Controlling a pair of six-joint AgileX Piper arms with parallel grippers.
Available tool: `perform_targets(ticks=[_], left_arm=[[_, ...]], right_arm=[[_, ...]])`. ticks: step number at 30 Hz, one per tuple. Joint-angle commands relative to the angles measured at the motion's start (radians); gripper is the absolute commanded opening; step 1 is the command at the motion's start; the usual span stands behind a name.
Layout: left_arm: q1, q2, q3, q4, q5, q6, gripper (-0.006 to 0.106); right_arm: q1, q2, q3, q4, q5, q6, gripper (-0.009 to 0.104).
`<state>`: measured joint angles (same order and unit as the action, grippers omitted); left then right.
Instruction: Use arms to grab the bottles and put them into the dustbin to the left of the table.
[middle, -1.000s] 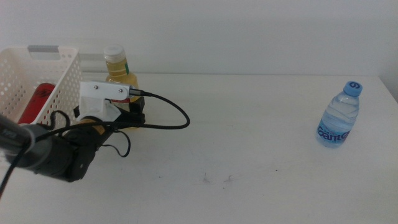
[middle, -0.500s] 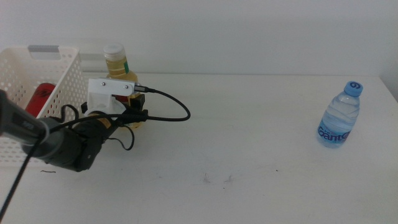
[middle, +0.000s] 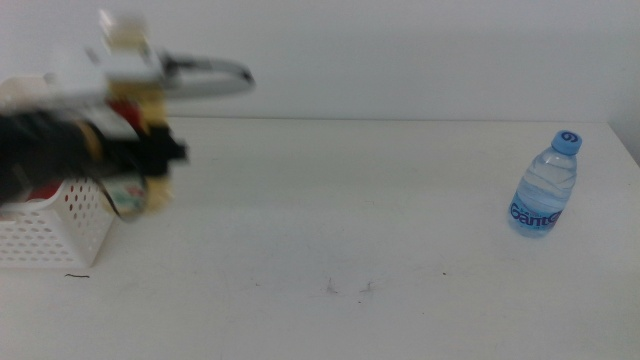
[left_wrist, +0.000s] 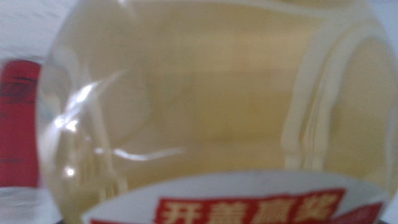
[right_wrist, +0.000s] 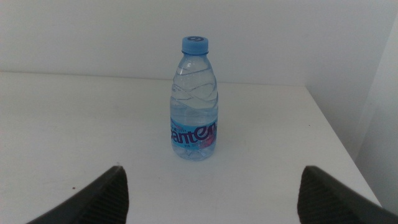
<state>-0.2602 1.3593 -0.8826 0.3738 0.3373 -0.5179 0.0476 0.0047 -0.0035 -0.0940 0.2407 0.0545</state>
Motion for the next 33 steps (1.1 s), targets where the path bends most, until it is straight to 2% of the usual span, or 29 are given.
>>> perform_targets(ticks=[1,3,5,11,16,23,29,33], left_arm=[[0.027,-0.056,-0.145,-0.228,0.202,0.301,-0.001],[0.100,-0.041,-0.282,-0.458,0.405,0.571,-0.001],[0.177,-0.013,-0.387,-0.548,0.541,0.687,-0.001],[0.371,0.163,-0.718,-0.514,0.856,0.778,-0.001],[0.489,0.352,-0.924,-0.522,0.884,0.869,-0.001],[0.521,0.529,-0.943,-0.495,0.884,0.886,-0.001],[0.519,0.618,-0.941,-0.510,0.884,0.920,0.000],[0.519,0.672,-0.941,-0.510,0.884,0.938,0.008]], right_arm=[[-0.008,-0.005,0.004,-0.005,-0.009,-0.002,0.087],[-0.008,-0.005,0.004,-0.005,-0.009,-0.002,0.087],[-0.008,-0.005,0.004,-0.005,-0.009,-0.002,0.087],[-0.008,-0.005,0.004,-0.005,-0.009,-0.002,0.087],[-0.008,-0.005,0.004,-0.005,-0.009,-0.002,0.087],[-0.008,-0.005,0.004,-0.005,-0.009,-0.002,0.087],[-0.008,-0.005,0.004,-0.005,-0.009,-0.002,0.087],[-0.008,-0.005,0.004,-0.005,-0.009,-0.002,0.087]])
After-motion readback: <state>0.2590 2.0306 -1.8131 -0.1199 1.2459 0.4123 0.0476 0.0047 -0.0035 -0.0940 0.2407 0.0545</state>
